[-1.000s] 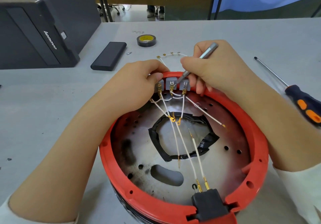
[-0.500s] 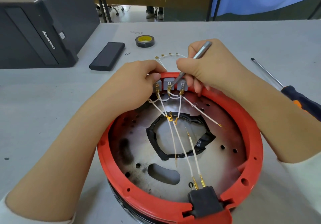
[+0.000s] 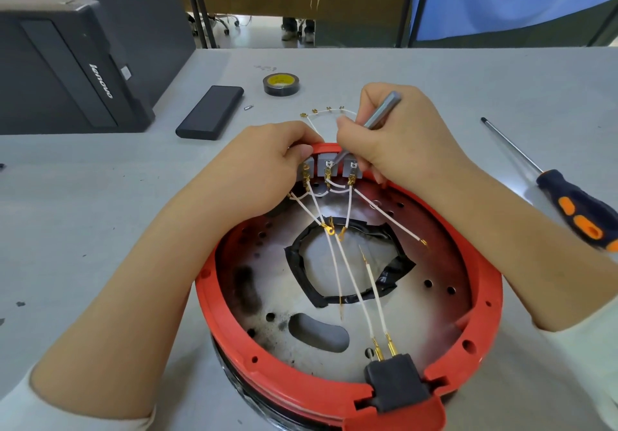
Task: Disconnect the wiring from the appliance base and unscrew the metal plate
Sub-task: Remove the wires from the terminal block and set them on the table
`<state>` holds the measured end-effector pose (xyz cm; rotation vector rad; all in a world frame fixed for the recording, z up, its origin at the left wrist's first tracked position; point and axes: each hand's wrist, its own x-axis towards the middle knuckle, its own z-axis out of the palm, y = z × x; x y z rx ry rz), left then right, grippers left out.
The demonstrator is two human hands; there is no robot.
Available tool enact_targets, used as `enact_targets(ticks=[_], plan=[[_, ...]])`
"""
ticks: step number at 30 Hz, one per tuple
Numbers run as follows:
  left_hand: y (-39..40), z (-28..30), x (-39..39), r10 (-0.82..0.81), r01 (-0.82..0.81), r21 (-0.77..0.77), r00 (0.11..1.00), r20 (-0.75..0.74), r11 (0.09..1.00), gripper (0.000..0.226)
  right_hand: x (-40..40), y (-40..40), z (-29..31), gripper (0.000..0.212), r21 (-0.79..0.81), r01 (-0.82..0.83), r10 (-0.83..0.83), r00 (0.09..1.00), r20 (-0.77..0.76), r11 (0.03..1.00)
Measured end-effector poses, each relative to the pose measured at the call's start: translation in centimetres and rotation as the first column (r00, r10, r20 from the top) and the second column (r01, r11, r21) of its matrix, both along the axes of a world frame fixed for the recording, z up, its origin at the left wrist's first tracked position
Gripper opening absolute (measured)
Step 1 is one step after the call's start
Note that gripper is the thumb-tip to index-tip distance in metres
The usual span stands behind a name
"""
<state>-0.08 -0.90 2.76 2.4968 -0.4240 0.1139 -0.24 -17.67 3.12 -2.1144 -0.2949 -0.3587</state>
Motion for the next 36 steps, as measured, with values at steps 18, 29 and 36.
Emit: enact_targets(ticks=[18, 29, 36], plan=[[0.1, -0.1, 0.1, -0.009, 0.009, 0.013, 1.0, 0.01, 1.0, 0.025, 0.3, 0.1, -0.2, 0.031, -0.059, 0.05, -0.045, 0.995, 0.084, 0.997], [0.1, -0.1, 0.1, -0.004, 0.004, 0.012, 1.0, -0.005, 1.0, 0.025, 0.4, 0.1, -0.1, 0.031, -0.068, 0.048, -0.047, 0.999, 0.02, 0.997], [0.2, -0.2, 0.2, -0.009, 0.009, 0.028, 1.0, 0.005, 1.0, 0.025, 0.3, 0.1, -0.1, 0.033, -0.082, 0.072, -0.065, 0.994, 0.09, 0.994]])
